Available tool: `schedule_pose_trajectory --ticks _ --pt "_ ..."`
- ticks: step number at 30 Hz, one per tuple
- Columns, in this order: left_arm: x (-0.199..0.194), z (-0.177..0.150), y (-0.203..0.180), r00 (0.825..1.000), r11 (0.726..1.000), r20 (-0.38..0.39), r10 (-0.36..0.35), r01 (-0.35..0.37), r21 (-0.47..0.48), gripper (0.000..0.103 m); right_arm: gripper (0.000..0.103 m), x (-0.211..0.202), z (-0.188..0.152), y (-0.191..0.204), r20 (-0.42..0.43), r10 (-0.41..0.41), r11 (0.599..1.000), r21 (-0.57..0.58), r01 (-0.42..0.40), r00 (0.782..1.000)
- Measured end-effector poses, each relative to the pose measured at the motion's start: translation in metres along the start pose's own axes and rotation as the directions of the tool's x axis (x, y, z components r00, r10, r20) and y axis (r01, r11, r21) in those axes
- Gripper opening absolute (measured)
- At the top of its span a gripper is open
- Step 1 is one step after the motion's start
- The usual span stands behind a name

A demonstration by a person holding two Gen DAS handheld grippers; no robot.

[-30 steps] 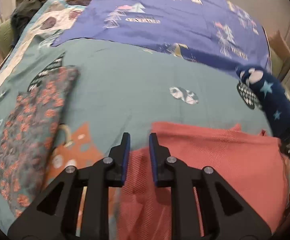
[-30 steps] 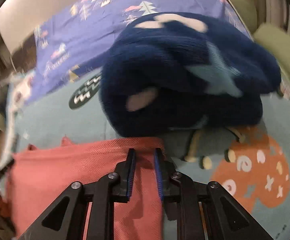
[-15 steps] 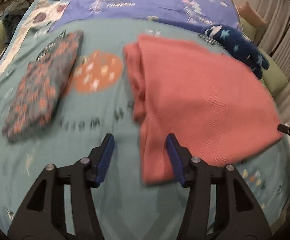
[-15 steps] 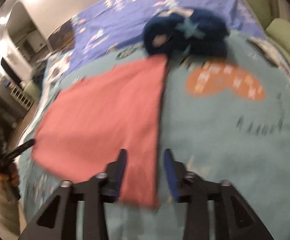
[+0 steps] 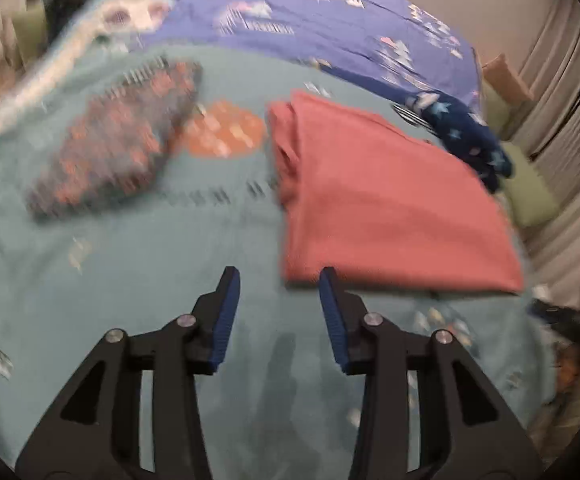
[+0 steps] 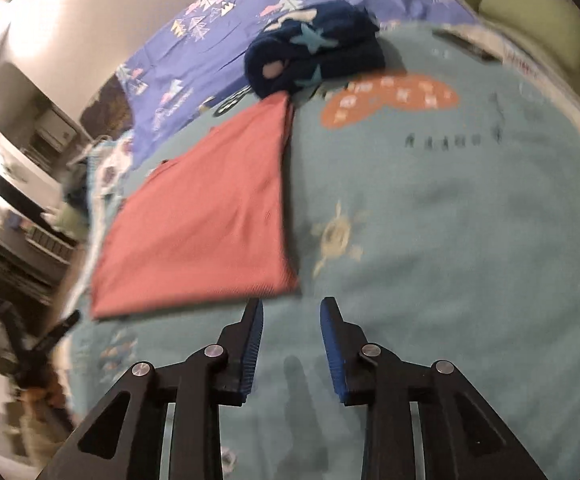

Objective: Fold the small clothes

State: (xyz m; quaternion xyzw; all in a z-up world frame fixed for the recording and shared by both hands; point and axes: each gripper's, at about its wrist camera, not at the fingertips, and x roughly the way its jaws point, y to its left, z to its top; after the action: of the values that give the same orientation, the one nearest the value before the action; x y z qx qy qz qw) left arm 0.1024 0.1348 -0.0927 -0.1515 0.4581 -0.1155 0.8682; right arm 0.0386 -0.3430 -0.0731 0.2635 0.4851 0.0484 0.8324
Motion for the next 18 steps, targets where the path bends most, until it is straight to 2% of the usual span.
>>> schedule_pose_trajectory --ticks 1,3,5,8,9,10,11,13,15,18 --pt "0.006 -0.002 0.000 0.999 0.999 -0.026 -0.034 0.033 -0.023 0.042 0.030 0.006 -0.001 0.002 -0.014 0.028 1.000 0.009 -0.028 1.000" --pt "0.026 -0.004 -0.001 0.992 0.993 -0.084 -0.093 0.086 -0.087 0.042 0.039 0.021 0.001 0.003 -0.037 0.075 0.996 0.047 -0.073 0.997" --pt "0.034 0.003 -0.004 0.994 0.987 -0.031 -0.109 0.104 -0.123 0.042 0.047 0.040 0.009 0.004 -0.025 0.145 0.985 0.099 -0.142 0.989" --pt "0.048 0.019 0.003 0.988 0.959 0.026 -0.155 0.157 -0.238 0.040 0.053 0.057 0.025 0.008 0.032 0.173 0.972 0.155 -0.176 0.984" --pt "0.052 0.023 0.005 0.987 0.952 0.036 -0.157 0.160 -0.260 0.009 0.052 0.063 0.031 0.010 0.047 0.167 0.971 0.167 -0.172 0.985" --pt "0.058 0.026 0.007 0.988 0.950 0.025 -0.152 0.153 -0.272 0.010 0.045 0.066 0.034 0.012 0.056 0.151 0.972 0.174 -0.159 0.987" --pt "0.061 0.027 0.010 0.986 0.943 0.022 -0.162 0.162 -0.291 0.009 0.001 0.071 0.038 0.013 0.049 0.121 0.975 0.182 -0.128 0.991" --pt "0.051 0.025 0.007 0.984 0.946 0.054 -0.170 0.178 -0.272 0.009 0.003 0.073 0.040 0.016 0.039 0.104 0.974 0.197 -0.109 0.994" --pt "0.032 0.025 0.000 0.980 0.956 0.093 -0.174 0.191 -0.224 0.009 0.003 0.057 0.037 0.025 0.077 0.093 0.983 0.149 -0.103 0.993" --pt "0.002 0.021 -0.011 0.975 0.964 0.108 -0.195 0.211 -0.164 0.009 0.003 0.031 0.036 0.035 0.109 0.093 0.990 0.095 -0.103 0.990"
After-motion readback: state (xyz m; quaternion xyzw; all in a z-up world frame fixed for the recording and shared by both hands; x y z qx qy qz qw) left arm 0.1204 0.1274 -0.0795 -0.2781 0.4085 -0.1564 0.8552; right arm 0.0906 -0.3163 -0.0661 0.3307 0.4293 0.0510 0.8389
